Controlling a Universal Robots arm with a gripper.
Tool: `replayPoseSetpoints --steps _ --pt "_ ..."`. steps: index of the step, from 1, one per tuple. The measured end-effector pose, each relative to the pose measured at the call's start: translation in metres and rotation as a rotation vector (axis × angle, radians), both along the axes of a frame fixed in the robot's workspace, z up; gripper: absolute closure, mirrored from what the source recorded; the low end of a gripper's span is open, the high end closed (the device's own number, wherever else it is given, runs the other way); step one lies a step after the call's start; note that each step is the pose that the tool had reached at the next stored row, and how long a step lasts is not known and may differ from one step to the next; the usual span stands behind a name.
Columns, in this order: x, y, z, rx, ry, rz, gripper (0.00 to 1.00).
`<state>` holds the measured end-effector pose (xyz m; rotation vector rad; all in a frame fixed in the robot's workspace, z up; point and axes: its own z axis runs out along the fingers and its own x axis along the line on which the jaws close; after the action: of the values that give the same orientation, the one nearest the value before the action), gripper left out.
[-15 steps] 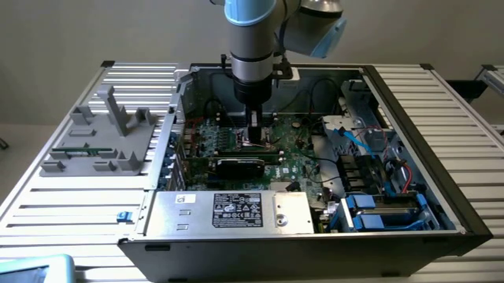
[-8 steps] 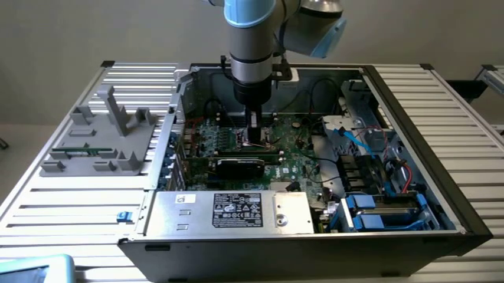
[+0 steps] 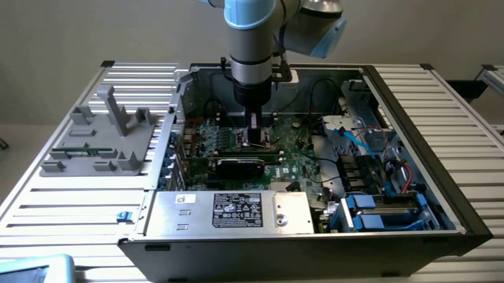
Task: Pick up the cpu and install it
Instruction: 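Place the cpu into insertion slot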
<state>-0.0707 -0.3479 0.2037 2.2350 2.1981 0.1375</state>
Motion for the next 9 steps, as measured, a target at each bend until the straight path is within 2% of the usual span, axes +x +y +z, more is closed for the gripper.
replayPoseSetpoints --steps 9 --pt "0.0000 0.0000 -0.0014 -0.0004 0.0000 0.000 0.44"
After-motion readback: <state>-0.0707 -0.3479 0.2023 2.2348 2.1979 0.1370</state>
